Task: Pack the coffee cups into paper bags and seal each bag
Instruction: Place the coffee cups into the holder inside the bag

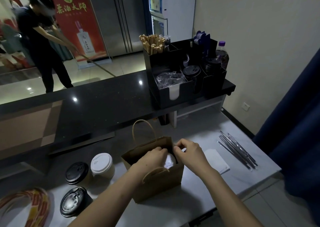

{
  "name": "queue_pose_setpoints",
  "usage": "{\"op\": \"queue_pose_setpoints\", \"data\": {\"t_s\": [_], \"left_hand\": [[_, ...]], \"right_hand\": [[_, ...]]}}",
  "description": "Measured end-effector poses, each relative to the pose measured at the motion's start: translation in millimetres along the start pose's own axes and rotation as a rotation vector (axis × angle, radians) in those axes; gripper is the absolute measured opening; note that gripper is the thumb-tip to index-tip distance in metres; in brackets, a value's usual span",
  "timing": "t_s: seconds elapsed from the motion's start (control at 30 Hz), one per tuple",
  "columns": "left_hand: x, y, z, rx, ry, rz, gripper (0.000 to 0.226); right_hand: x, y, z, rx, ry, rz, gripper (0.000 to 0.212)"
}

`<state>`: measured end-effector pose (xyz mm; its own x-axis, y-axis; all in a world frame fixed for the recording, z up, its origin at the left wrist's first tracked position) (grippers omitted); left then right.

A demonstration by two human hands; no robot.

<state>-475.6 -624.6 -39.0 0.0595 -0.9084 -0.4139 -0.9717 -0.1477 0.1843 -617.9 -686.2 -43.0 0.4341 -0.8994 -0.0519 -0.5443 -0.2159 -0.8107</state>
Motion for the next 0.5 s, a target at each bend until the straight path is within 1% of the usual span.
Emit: {"op": "queue_pose_setpoints", "data": {"t_s": [0.1,0.2,0.4,0.5], "left_hand": [[-0.2,-0.1,2.4,-0.007,0.005,0.032,0.053],[4.1,-3.8,0.1,-0.006,-0.03,0.03,0.049],[12.3,-4.3,-4.0,0.107,-0.053,0.001,0.057],[11.4,-2.3,0.1,0.121,-0.042,0.004,0.054]], "right_hand": [[0.9,-1.1,-0.3,-0.013,-0.003,-0.003,0.016],[1.1,-2.4,-1.1,-0.014,0.003,-0.003,0.017],[-2.4,-4.5,-3.3,0.004,0.018,0.002,0.018],[-3.5,-4.6,-3.5,0.001,0.024,0.02,0.016]]}}
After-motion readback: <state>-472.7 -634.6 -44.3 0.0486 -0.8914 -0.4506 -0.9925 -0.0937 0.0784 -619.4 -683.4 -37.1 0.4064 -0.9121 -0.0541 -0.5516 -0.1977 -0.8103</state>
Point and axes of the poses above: each hand's wrist, its own x-axis towards the middle knuckle, its own z-axis out of the palm, y = z × x, the point moved 6 cm from there along x, towards the middle knuckle, and after that the axes turned 6 degrees about x, right-handed, at the moved point
